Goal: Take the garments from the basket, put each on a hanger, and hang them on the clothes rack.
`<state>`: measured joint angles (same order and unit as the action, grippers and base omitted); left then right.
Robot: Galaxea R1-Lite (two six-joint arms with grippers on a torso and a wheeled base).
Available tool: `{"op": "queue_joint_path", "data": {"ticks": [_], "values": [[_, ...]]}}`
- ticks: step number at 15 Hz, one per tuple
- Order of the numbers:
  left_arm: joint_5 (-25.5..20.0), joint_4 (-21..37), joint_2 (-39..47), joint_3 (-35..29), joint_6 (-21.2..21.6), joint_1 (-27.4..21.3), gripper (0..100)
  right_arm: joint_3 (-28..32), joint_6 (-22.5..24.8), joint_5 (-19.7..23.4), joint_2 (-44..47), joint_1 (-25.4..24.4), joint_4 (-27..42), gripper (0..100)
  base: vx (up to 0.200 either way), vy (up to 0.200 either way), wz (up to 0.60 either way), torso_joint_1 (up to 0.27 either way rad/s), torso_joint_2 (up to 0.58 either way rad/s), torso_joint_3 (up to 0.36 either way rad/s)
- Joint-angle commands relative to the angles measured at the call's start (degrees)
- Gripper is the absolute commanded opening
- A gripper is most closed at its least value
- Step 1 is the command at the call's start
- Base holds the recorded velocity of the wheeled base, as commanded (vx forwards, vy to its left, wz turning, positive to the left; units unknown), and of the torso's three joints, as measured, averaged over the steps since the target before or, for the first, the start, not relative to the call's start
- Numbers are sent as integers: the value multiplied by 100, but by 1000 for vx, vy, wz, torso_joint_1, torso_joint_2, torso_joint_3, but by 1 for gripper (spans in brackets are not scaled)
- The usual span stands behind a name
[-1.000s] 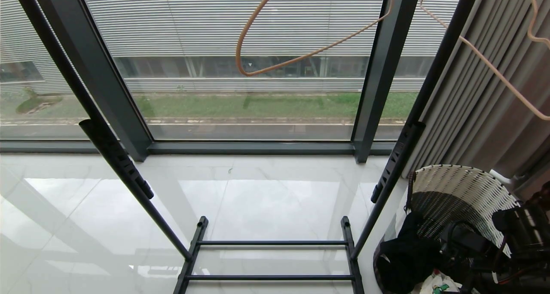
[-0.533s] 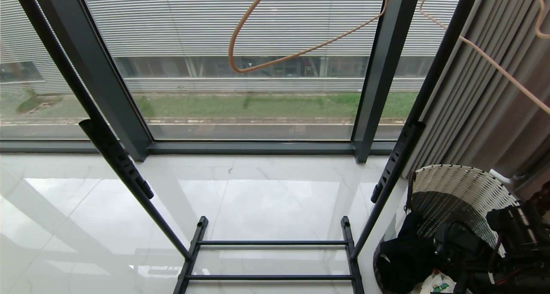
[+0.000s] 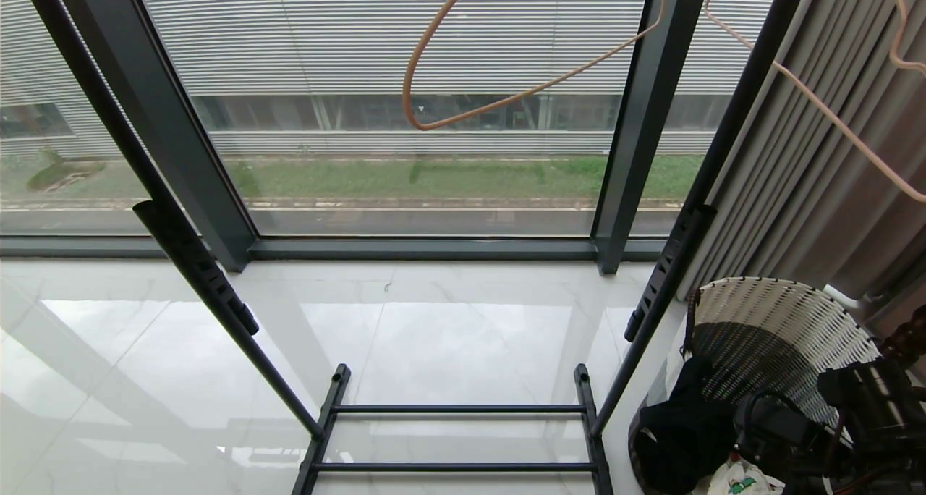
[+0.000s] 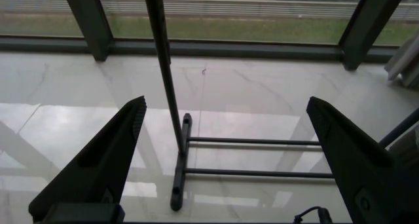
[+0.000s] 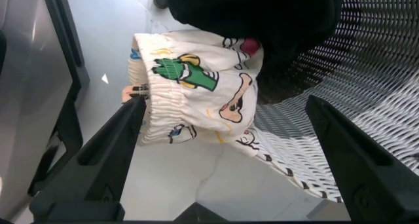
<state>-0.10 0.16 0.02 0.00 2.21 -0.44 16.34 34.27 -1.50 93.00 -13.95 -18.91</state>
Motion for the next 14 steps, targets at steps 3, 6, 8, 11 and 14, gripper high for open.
{"op": "queue_joint_path", "data": {"ticks": [3,6,8,11,14], "values": [[1,2,-2,0,-1,0,100,-8,-8,-8,227,-3,-52,100,0,0,0,0,0,0],[1,2,-2,0,-1,0,100,-25,-8,-52,561,-3,-491,100,0,0,0,0,0,0],[1,2,-2,0,-1,0,100,-25,-61,-184,614,6,-544,100,0,0,0,0,0,0],[1,2,-2,0,-1,0,100,-25,-333,-184,658,6,-544,0,0,0,0,0,0,0],[1,2,-2,0,-1,0,100,-34,-359,-184,658,6,-544,0,0,0,0,0,0,0]]}}
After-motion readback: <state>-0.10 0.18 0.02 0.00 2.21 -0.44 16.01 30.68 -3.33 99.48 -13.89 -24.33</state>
